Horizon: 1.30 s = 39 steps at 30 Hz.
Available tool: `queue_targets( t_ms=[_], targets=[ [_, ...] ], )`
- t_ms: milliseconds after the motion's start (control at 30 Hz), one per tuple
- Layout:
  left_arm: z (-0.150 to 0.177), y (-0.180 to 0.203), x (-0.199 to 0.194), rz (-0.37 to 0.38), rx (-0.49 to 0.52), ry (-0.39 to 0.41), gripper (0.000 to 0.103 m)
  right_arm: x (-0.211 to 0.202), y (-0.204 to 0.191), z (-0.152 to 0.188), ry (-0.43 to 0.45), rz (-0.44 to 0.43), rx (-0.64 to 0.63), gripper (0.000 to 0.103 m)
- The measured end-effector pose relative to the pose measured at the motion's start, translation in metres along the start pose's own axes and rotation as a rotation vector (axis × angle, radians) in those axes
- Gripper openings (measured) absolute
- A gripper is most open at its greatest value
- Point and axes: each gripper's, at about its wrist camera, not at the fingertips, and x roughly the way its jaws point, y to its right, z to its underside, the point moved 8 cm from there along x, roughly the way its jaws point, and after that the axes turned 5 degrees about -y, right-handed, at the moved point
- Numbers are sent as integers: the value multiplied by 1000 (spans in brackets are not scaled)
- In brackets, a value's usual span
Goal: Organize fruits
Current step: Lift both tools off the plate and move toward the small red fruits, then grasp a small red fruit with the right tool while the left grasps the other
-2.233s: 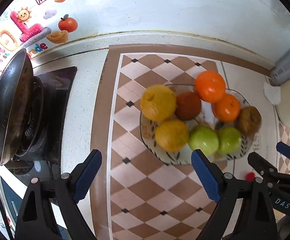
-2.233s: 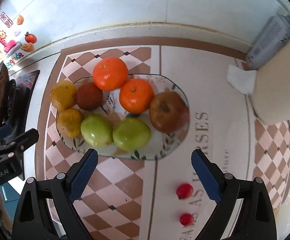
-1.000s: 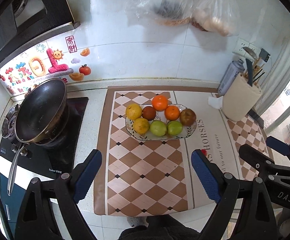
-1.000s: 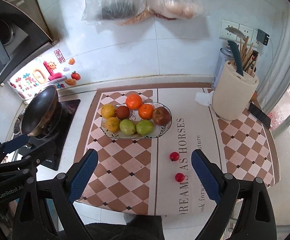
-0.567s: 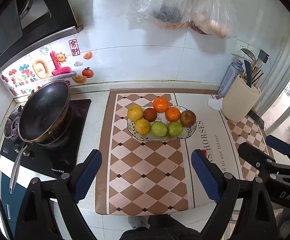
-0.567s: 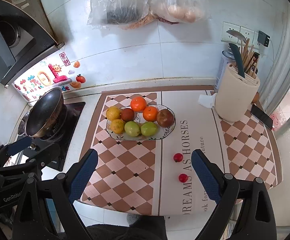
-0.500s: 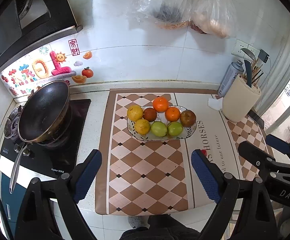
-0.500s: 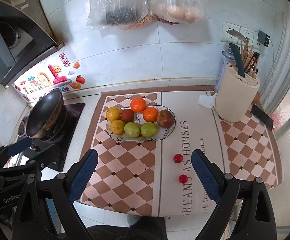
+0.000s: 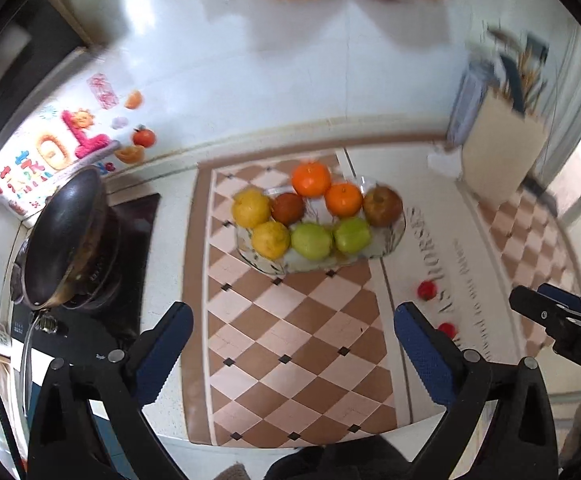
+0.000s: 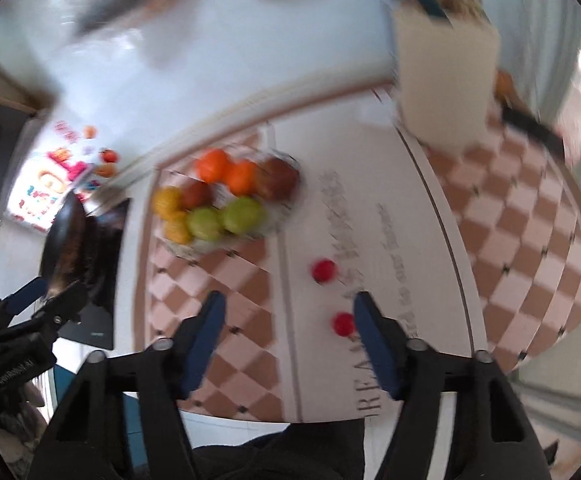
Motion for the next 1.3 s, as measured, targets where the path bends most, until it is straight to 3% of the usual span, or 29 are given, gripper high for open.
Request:
queue_targets(
  t_ms=[200, 433, 533, 667, 900, 1067, 1300],
  targets=[
    [0, 45, 72, -54, 97, -131, 103, 70, 60, 15, -109, 3, 100, 61],
    [-13, 73, 134, -149, 212, -219, 103, 139, 69, 27, -188, -20, 115, 57],
    [-17, 78, 150, -172, 236, -246, 103, 157, 65, 29, -215, -9, 107, 49],
    [-18, 85, 166, -153, 235, -290, 103, 170, 59, 32, -221, 18, 48, 32],
    [-18, 117, 182, -40, 254, -349, 103, 159, 58, 34, -195, 25, 55, 31],
    [-13, 157, 191, 44, 337, -378, 100, 142, 78, 27, -164, 31, 125, 31],
    [-6, 195, 198, 120, 401, -409, 71, 137, 103, 18, -149, 58, 189, 32]
  ],
)
